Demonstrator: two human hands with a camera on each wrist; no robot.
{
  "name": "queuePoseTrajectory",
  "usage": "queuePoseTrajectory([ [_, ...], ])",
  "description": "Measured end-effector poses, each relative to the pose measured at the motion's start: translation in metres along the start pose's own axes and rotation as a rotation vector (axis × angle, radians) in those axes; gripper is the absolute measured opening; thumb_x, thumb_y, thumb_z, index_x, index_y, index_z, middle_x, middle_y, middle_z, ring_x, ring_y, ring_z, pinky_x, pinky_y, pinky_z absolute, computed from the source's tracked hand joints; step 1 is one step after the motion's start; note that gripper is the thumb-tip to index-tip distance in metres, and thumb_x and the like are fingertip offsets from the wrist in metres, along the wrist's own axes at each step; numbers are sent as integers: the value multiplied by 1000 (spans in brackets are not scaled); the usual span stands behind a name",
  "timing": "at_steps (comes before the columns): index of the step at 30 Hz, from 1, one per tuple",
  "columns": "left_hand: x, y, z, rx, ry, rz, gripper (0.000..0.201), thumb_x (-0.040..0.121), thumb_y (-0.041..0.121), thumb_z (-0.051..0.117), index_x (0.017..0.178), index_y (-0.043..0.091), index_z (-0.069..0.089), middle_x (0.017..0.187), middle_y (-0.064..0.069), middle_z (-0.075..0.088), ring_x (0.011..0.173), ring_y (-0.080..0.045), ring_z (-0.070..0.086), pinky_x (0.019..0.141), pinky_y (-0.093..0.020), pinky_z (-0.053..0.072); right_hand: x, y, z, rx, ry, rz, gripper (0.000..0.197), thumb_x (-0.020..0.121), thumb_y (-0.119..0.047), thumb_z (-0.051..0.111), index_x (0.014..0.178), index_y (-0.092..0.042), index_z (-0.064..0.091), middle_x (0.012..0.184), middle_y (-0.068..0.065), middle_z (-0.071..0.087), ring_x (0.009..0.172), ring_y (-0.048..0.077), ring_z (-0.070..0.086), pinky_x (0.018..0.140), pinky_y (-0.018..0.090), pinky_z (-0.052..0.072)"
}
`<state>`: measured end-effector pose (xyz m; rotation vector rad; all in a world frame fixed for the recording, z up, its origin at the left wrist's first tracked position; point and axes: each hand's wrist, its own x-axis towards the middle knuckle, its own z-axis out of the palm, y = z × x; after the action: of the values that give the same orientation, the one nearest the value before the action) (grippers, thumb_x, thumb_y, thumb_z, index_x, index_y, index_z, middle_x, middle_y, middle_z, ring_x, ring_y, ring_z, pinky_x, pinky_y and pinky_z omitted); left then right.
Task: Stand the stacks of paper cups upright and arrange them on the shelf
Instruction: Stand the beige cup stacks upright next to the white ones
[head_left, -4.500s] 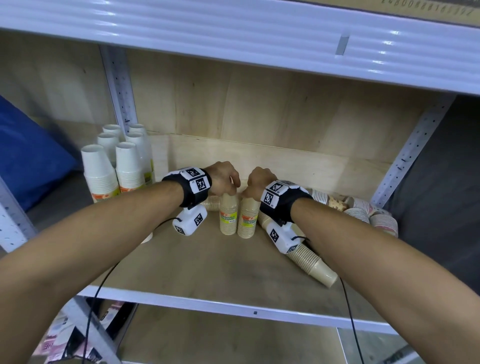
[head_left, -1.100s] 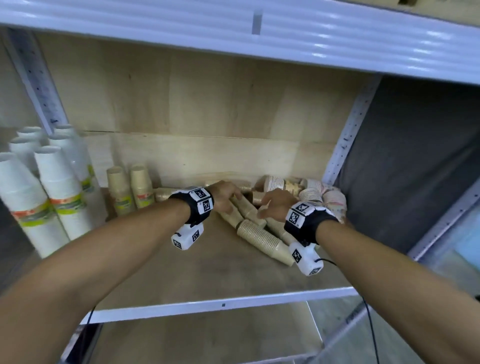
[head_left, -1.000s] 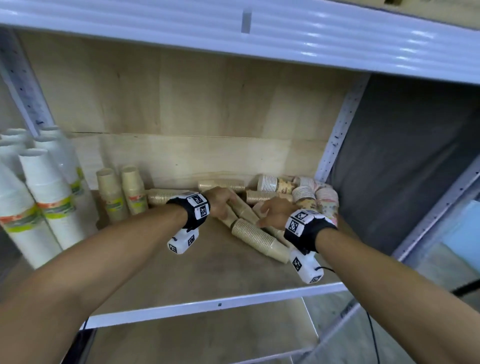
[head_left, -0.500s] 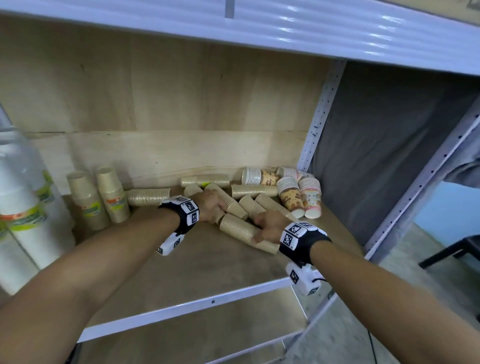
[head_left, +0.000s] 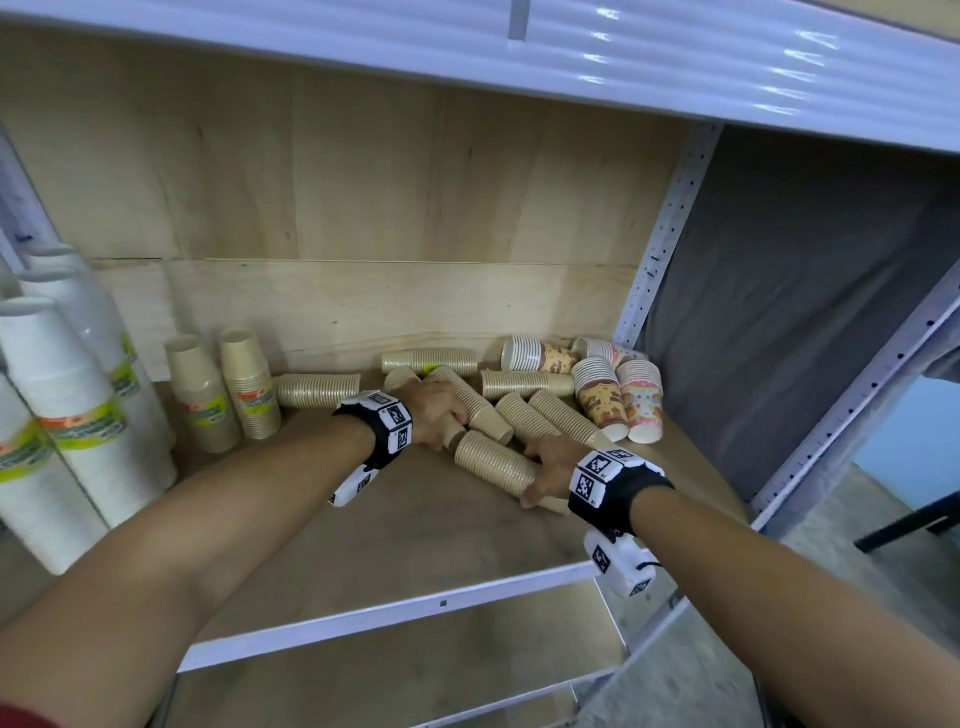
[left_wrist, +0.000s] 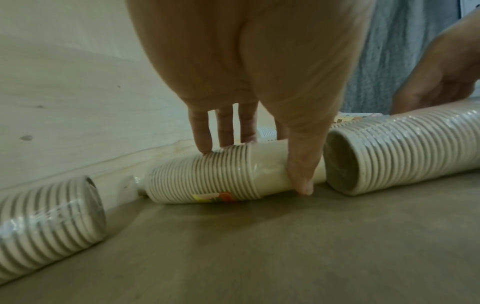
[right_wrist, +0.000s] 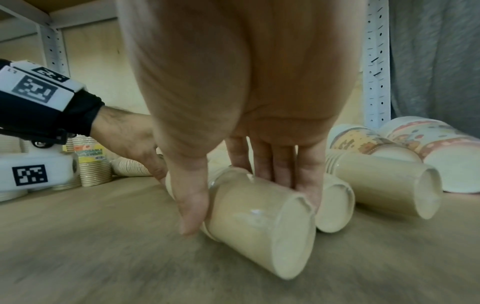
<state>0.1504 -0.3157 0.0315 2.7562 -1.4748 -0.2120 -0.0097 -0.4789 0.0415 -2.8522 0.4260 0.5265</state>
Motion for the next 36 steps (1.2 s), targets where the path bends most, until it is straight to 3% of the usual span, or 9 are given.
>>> queuePoseTrajectory([
  [6, -5, -4, -13, -66, 65, -53, 45, 72, 31, 79, 115, 35, 66, 119, 11, 59, 112, -14, 54, 90, -33, 48, 1, -8, -30, -33, -20, -36, 60, 70, -35, 81, 120, -9, 61, 109, 6, 64, 99, 23, 63, 73, 29, 50],
  [10, -13, -12, -28, -138, 107, -97, 45, 72, 35, 77, 115, 35, 63, 116, 12, 61, 105, -14, 57, 83, -27, 44, -1, -15, -55, -36, 1, -39, 67, 73, -36, 79, 132, -15, 56, 127, 2, 59, 115, 23, 57, 86, 30, 48],
  [15, -26, -21, -46, -218, 232, -162, 36, 80, 33, 68, 114, 24, 63, 106, 1, 67, 98, -23, 63, 82, -33, 52, 0, -25, -80, -9, 33, -66, 56, 74, -28, 80, 121, -3, 64, 124, 12, 64, 114, 27, 60, 92, 37, 51],
  [19, -38, -27, -59, -337, 319, -207, 40, 81, 32, 72, 117, 18, 63, 105, -1, 67, 96, -21, 62, 81, -30, 50, 2, -38, -90, -3, 97, -101, 50, 77, -27, 79, 120, -5, 66, 109, 9, 65, 113, 29, 62, 77, 31, 49],
  [23, -49, -32, -69, -453, 367, -288, 36, 78, 32, 75, 109, 19, 65, 100, 0, 68, 93, -19, 63, 83, -32, 53, 8, -55, -99, 6, 94, -157, 49, 75, -26, 79, 116, -2, 66, 116, 13, 67, 105, 28, 65, 83, 34, 54],
  [28, -60, -35, -77, -600, 337, -378, 30, 75, 26, 77, 102, 19, 67, 95, -1, 71, 85, -17, 66, 74, -29, 54, 16, -83, -102, -15, 172, -176, 45, 74, -20, 79, 115, -6, 67, 114, 11, 68, 100, 25, 67, 72, 29, 50],
  [30, -64, -36, -78, -650, 325, -393, 27, 73, 24, 78, 98, 18, 68, 93, -3, 72, 82, -18, 67, 76, -33, 57, 19, -92, -101, -18, 215, -190, 47, 74, -20, 79, 117, -7, 67, 114, 10, 67, 102, 25, 66, 72, 27, 48],
  [33, -70, -34, -78, -698, 303, -406, 27, 72, 22, 79, 96, 17, 68, 88, -4, 73, 84, -23, 70, 82, -41, 59, 24, -105, -98, 1, 212, -214, 51, 70, -23, 80, 117, -9, 64, 110, 7, 66, 91, 21, 65, 77, 29, 54],
  [36, -76, -32, -75, -732, 294, -420, 28, 72, 20, 78, 97, 15, 67, 88, -5, 73, 82, -23, 70, 82, -43, 59, 25, -117, -96, 12, 230, -218, 44, 73, -14, 77, 115, -8, 65, 111, 9, 66, 83, 18, 60, 68, 23, 47],
])
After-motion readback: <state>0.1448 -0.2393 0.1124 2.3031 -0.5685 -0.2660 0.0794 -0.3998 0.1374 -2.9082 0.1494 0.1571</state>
